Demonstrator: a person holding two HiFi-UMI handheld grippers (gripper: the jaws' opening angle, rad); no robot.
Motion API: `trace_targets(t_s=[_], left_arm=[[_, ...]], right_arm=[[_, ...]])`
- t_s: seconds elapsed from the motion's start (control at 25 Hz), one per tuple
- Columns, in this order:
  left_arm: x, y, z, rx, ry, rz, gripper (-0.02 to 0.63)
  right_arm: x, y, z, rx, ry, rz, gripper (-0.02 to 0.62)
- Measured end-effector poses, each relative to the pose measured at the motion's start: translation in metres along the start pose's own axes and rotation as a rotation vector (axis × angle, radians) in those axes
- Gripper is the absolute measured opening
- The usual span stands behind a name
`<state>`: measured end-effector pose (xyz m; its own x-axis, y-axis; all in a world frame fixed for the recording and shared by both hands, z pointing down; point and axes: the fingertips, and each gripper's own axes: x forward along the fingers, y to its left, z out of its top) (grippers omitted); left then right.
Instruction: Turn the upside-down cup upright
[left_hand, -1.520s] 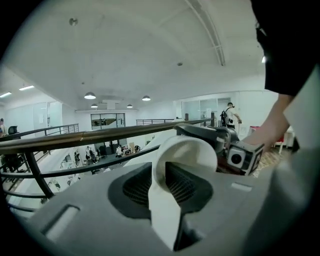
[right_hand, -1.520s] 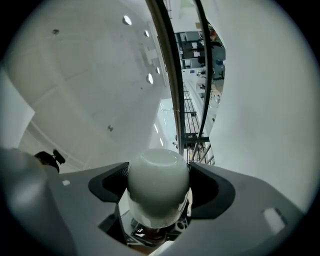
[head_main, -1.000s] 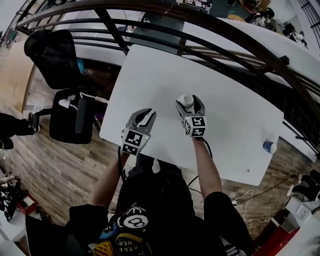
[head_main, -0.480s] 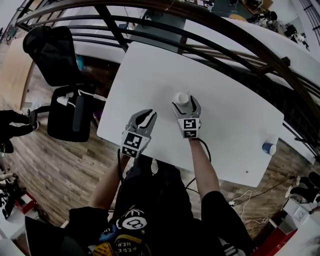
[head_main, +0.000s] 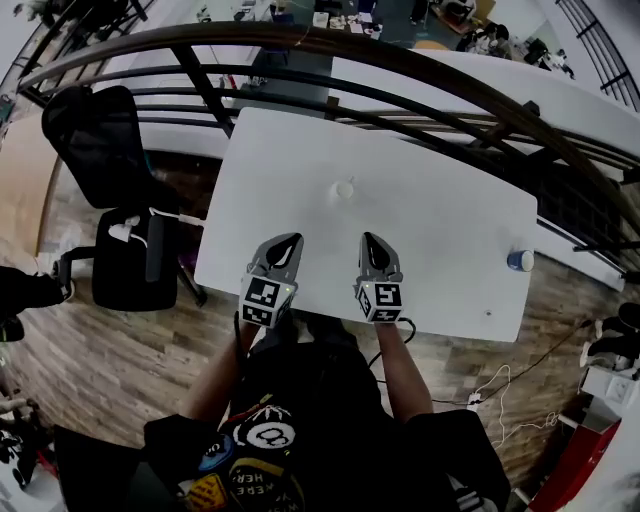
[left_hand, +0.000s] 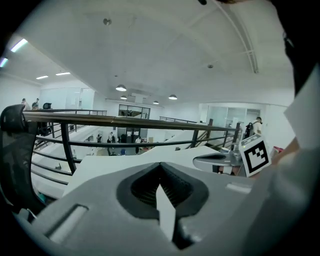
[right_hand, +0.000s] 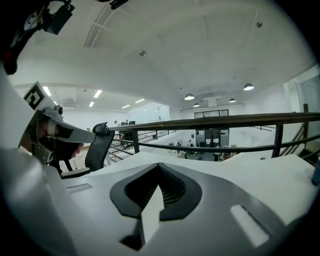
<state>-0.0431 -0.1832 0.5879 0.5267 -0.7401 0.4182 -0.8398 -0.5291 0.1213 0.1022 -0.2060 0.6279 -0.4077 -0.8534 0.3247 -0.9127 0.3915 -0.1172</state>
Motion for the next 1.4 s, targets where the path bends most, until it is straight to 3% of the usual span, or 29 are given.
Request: trace_targets(t_s=[0.16, 0.24, 0.4, 0.56, 0.84, 1.12, 1.4], left_arm=[[-0.041, -0.038, 0.021, 0.093, -0.065, -0.096, 0.005], [-0.073, -0.049, 0.023, 0.101, -0.09, -0.116, 0.005], [-0.133, -0.062, 0.004, 0.024, -0.093, -0.128, 0.005], [-0.172, -0.094, -0.015, -0.028, -0.073, -0.138, 0.005], [-0.208, -0.142, 0.008, 0.1, -0.148, -0.151, 0.005], [-0.22, -0.162, 0.002, 0.132, -0.139, -0.115, 0.005], [-0.228, -0.151, 0.012, 0.112, -0.175, -0.063, 0.005]], right_arm=[[-0.069, 0.03, 0.019, 0.071, -0.04, -0.074, -0.002], [-0.105, 0.054, 0.027, 0.088, -0.053, -0.103, -0.002], [-0.168, 0.1, 0.033, 0.13, -0.071, -0.126, -0.002], [-0.215, 0.132, 0.032, 0.101, -0.072, -0.094, -0.002], [-0.257, 0.137, 0.044, 0.089, -0.104, -0.066, -0.003], [-0.279, 0.144, 0.042, 0.07, -0.089, -0.037, -0.003], [-0.288, 0.136, 0.051, 0.076, -0.112, -0.037, -0.003]])
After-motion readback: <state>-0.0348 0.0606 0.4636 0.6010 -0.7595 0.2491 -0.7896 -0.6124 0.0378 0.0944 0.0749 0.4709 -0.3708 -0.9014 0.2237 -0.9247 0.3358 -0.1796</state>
